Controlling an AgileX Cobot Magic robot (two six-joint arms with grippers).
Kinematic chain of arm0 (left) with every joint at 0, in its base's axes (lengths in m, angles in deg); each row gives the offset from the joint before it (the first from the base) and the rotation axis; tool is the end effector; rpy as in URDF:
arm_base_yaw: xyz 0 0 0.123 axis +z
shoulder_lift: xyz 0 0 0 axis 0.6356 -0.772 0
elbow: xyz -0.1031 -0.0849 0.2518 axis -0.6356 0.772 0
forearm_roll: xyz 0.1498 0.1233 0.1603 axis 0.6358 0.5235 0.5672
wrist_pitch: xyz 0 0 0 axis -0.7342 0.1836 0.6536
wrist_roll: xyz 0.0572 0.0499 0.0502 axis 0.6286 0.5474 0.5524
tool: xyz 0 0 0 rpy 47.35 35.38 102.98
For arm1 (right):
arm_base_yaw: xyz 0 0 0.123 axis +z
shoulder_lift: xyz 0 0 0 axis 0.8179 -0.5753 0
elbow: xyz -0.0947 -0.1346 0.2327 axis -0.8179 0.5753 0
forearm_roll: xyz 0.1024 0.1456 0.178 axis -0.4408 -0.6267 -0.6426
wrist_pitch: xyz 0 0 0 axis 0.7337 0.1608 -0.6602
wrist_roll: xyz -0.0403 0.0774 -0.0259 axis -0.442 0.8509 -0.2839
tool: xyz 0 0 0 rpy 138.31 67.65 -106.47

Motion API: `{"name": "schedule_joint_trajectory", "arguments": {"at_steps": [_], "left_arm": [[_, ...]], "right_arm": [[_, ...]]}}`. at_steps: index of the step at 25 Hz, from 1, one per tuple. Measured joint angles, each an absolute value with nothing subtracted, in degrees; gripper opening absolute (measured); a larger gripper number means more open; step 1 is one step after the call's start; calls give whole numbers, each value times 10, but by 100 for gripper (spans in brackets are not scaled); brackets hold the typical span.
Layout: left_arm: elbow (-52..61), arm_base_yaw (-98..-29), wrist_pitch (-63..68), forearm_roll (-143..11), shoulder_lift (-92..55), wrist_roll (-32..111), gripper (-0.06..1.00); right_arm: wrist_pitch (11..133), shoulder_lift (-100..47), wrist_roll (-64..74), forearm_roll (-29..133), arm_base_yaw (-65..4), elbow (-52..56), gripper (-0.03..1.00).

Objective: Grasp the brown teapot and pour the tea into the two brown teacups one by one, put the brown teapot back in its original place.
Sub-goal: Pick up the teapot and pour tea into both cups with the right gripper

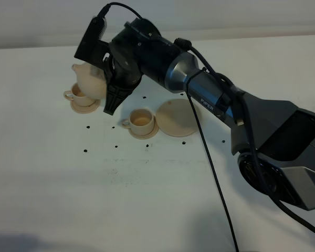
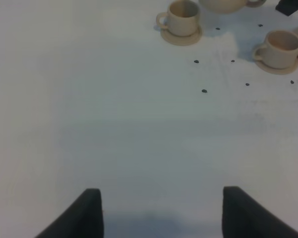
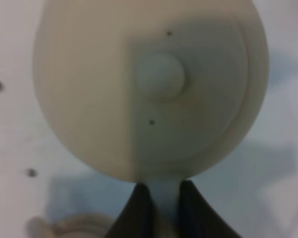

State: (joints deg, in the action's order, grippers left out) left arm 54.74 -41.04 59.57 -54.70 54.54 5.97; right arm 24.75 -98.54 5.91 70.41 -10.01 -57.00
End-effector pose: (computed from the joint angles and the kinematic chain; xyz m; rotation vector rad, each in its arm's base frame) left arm -0.0070 -0.0029 0.2787 0.0363 2.0395 -0.0589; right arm 0.4029 0.3809 0.1906 -1.4770 2.0851 -0.0933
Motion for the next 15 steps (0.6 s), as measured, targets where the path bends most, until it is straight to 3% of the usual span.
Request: {"name": "schedule_joint_trajectory", "arguments": {"at_steps": [15], "left_arm": [[547,-410,596,-547,545,60,50]], "right_arm": [[300,-1017,45,827,-100,-572,9]]}}
